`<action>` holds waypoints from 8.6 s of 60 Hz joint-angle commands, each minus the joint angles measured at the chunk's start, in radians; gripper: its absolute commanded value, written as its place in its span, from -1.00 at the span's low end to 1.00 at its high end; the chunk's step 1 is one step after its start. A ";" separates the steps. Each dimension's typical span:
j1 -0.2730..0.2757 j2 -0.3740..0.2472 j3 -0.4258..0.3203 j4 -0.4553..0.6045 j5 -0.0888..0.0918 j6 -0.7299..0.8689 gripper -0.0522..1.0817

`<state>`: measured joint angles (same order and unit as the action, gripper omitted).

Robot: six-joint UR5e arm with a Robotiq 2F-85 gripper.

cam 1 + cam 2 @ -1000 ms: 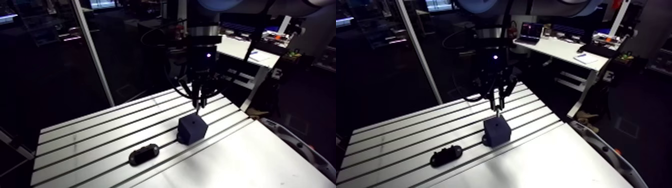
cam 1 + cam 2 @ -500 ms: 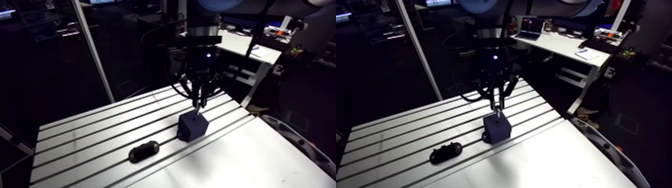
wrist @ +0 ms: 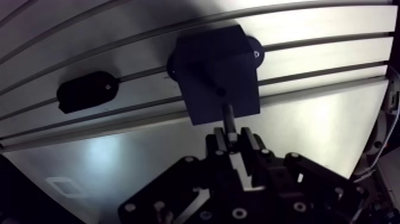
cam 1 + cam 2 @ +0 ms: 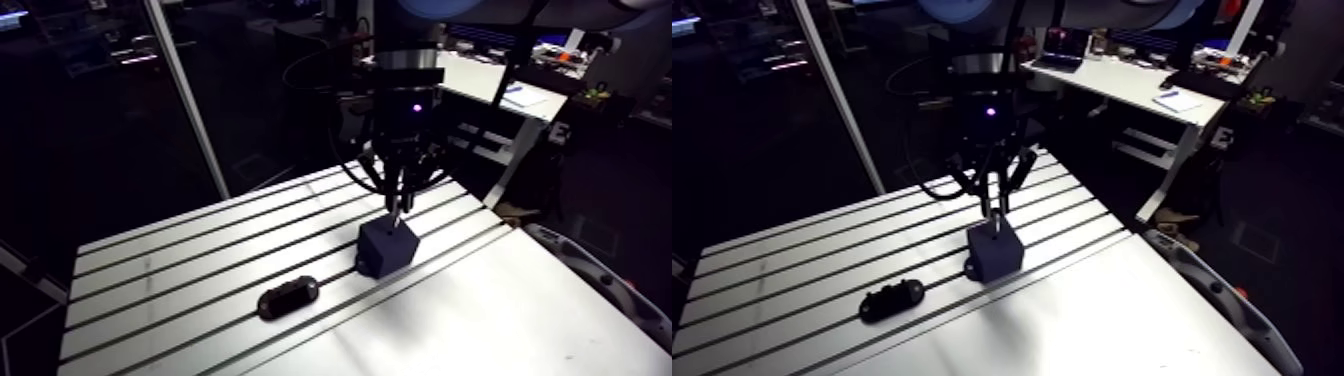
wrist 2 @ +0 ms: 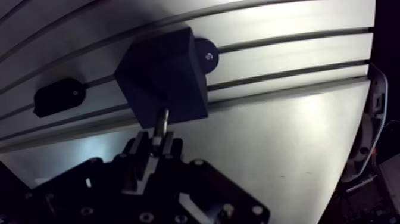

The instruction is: Pick up the M10 bolt and insert it into the hole until fully seated.

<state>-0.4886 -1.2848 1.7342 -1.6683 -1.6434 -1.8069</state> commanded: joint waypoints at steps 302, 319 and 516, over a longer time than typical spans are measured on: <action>0.005 0.057 0.023 -0.056 -0.002 0.021 -0.90; 0.007 0.048 0.023 -0.081 0.003 0.019 -0.90; 0.320 -0.193 -0.296 0.203 0.070 0.056 -0.90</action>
<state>-0.1688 -1.4779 1.4372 -1.4645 -1.5744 -1.7512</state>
